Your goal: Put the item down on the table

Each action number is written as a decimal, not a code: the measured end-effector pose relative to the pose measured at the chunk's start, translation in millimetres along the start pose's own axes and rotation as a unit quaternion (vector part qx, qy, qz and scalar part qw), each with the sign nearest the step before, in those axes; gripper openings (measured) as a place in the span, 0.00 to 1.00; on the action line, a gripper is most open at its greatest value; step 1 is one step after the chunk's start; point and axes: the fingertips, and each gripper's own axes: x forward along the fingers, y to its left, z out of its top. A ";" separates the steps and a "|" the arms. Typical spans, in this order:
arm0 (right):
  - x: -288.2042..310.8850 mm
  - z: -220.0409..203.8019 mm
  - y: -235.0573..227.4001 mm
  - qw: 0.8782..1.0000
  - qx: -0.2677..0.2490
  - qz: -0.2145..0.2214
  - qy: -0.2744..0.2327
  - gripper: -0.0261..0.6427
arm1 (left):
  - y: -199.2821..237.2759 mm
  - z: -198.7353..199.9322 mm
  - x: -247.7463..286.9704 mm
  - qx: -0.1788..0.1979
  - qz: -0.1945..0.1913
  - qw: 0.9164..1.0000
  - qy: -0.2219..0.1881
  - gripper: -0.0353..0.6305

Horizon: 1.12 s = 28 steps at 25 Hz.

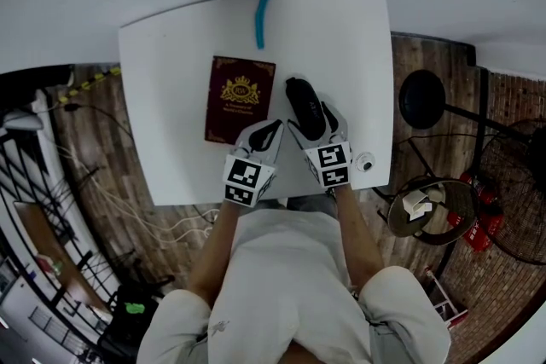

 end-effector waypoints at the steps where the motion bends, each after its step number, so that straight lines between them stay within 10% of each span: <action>1: -3.6 3.4 0.0 1.000 -0.001 -0.003 -0.006 0.63 | -0.3 1.4 -1.6 0.001 0.000 1.000 -0.002 0.08; 28: -124.9 58.7 34.7 0.985 -0.016 -0.062 -0.160 0.11 | -15.0 32.5 -73.6 0.068 0.008 0.994 -0.082 0.08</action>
